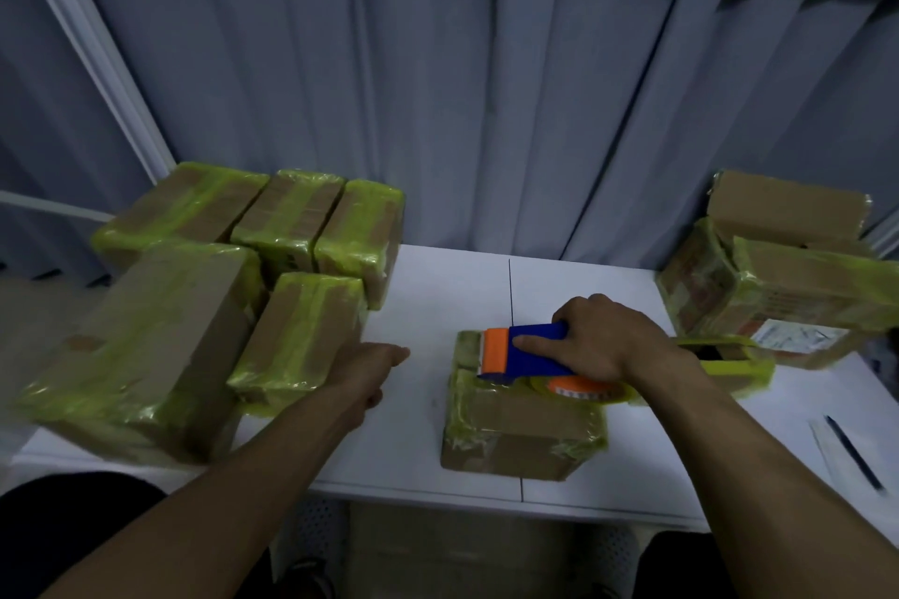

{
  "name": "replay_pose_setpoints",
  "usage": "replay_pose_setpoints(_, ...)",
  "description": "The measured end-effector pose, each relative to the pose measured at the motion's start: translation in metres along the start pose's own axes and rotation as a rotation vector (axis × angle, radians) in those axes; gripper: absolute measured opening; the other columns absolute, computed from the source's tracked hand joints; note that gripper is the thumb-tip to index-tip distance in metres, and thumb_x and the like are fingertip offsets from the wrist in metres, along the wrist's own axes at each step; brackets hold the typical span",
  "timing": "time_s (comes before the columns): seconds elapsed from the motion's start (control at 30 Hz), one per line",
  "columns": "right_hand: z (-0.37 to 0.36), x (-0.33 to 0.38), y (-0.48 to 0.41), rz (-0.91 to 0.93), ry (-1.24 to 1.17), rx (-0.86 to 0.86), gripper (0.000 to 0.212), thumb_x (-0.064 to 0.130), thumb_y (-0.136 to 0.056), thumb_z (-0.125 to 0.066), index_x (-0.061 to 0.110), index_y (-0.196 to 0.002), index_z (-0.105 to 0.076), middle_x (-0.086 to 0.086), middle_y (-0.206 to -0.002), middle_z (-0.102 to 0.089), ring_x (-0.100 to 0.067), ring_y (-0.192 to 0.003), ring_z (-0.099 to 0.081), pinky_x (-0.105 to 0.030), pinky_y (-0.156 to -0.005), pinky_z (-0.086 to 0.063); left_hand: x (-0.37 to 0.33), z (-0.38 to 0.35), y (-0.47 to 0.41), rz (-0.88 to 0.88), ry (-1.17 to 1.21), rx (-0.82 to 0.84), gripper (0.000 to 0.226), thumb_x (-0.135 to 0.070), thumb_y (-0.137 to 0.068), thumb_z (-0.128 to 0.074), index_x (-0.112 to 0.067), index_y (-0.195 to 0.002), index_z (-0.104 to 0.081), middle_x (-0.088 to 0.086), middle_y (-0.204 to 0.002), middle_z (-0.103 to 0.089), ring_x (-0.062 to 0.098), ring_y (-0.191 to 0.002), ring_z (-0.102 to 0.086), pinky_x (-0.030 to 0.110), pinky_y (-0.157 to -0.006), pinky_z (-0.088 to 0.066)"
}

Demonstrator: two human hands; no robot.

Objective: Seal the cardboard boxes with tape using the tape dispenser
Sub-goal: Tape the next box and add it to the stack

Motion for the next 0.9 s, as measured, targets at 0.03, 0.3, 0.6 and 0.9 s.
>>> replay_pose_setpoints(0.03,-0.003,0.000,-0.002,-0.005,0.003,0.012,0.067,0.088,-0.082,-0.045,0.025,-0.086,-0.068,0.004,-0.079,-0.064,-0.013,-0.073,-0.063,-0.030,-0.064,-0.050,0.004,-0.001,-0.002,0.013,-0.018,-0.004,0.028,-0.023,-0.087,-0.076,-0.012,-0.103,-0.055,0.001,-0.088,-0.051,0.014,-0.069,-0.043,0.030,-0.059,-0.033)
replay_pose_setpoints(0.3,-0.019,0.001,-0.012,-0.046,0.031,0.102,0.070,0.090,-0.078,-0.049,0.025,-0.096,-0.068,0.004,-0.085,-0.065,-0.014,-0.076,-0.064,-0.035,-0.076,-0.058,0.042,-0.019,-0.016,0.087,-0.040,0.040,0.046,-0.031,-0.089,-0.074,-0.006,-0.125,-0.060,0.002,-0.102,-0.057,0.017,-0.079,-0.052,0.028,-0.066,-0.042)
replay_pose_setpoints(0.6,-0.026,0.008,-0.015,-0.023,0.116,0.085,0.069,0.090,-0.078,-0.046,0.026,-0.092,-0.067,0.006,-0.081,-0.061,-0.014,-0.077,-0.061,-0.034,-0.071,-0.052,0.072,-0.058,-0.009,0.225,-0.095,0.160,0.050,-0.034,-0.090,-0.073,-0.009,-0.131,-0.059,0.006,-0.123,-0.057,0.021,-0.103,-0.051,0.031,-0.081,-0.043)
replay_pose_setpoints(0.9,-0.029,0.005,-0.015,-0.022,0.137,0.082,0.070,0.090,-0.079,-0.045,0.024,-0.090,-0.066,0.006,-0.080,-0.060,-0.015,-0.076,-0.060,-0.033,-0.071,-0.051,0.053,-0.056,-0.013,0.042,-0.326,0.135,0.075,-0.041,-0.081,-0.080,-0.008,-0.142,-0.051,0.008,-0.137,-0.057,0.023,-0.115,-0.059,0.030,-0.094,-0.052)
Point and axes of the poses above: each hand's wrist, its own y-axis away from the middle knuckle, its own z-axis out of the back of the hand, x = y × z, the point moved 10 cm from there along -y, towards the middle knuckle
